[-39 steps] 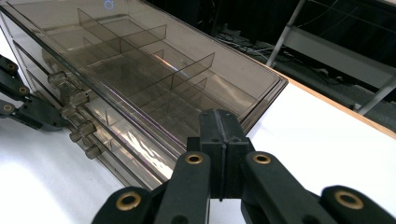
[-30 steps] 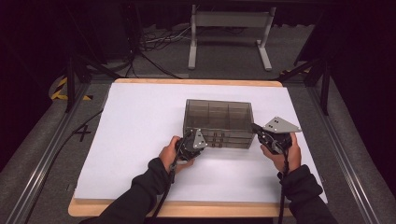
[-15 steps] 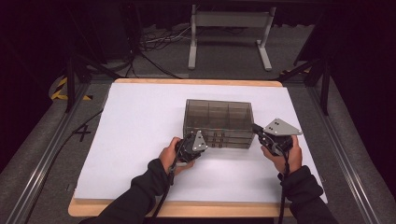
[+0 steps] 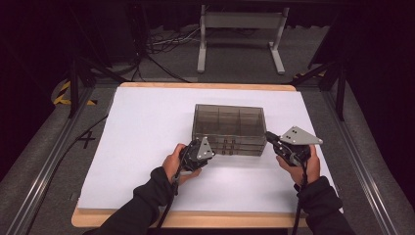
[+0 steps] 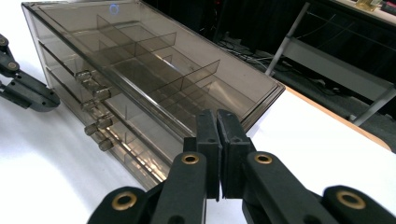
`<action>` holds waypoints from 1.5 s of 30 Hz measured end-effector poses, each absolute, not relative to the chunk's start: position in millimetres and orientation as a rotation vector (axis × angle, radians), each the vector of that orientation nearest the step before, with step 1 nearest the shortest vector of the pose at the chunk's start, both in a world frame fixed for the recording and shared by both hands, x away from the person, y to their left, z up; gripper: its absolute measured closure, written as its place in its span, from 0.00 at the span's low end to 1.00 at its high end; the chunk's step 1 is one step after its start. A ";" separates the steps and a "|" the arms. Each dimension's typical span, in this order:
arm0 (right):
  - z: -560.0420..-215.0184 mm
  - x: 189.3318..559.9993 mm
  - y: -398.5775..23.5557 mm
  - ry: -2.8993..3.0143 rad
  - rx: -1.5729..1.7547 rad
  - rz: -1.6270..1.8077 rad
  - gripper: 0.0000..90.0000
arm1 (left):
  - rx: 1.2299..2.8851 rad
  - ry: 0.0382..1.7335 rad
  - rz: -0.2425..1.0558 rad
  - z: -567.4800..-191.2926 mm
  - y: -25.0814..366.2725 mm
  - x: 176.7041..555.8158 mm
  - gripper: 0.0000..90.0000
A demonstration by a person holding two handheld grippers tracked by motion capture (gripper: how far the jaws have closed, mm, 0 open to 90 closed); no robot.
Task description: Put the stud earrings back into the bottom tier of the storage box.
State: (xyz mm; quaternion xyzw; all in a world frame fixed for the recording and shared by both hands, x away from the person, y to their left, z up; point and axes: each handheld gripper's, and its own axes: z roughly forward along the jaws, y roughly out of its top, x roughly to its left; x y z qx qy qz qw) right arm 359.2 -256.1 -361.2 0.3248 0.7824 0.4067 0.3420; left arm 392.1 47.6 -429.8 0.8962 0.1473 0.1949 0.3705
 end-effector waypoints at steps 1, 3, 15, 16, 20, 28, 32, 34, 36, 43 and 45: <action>-361.1 358.0 -255.9 2.041 0.845 1.053 0.99 | 2.291 0.379 0.505 -428.8 48.1 391.2 0.99; -361.2 357.0 -256.0 2.043 0.838 1.057 0.99 | 2.282 0.371 0.517 -425.0 49.6 389.9 1.00; -363.1 350.4 -256.6 2.073 0.819 1.063 0.96 | 2.269 0.372 0.516 -415.3 67.4 383.5 0.97; -363.6 349.8 -256.6 2.080 0.817 1.068 0.96 | 2.262 0.374 0.514 -414.1 69.6 382.8 0.96; -366.4 347.4 -256.5 2.122 0.785 1.069 0.94 | 2.254 0.379 0.506 -409.6 77.8 380.1 0.95; -374.7 342.1 -258.5 2.162 0.771 1.034 0.90 | 2.263 0.374 0.501 -409.0 93.0 379.7 0.88; -377.5 339.1 -261.0 2.159 0.782 1.022 0.88 | 2.273 0.388 0.510 -410.4 102.6 379.8 0.84; -379.5 337.3 -262.7 2.165 0.780 1.018 0.86 | 2.281 0.407 0.523 -412.5 108.1 379.7 0.81; -381.4 335.7 -264.0 2.174 0.778 1.012 0.84 | 2.286 0.418 0.527 -414.5 113.4 379.2 0.75; -386.9 332.5 -267.5 2.188 0.780 0.976 0.77 | 2.297 0.436 0.530 -419.2 127.5 374.9 0.63; -388.0 331.3 -268.0 2.179 0.788 0.968 0.75 | 2.300 0.443 0.555 -420.4 130.4 372.9 0.56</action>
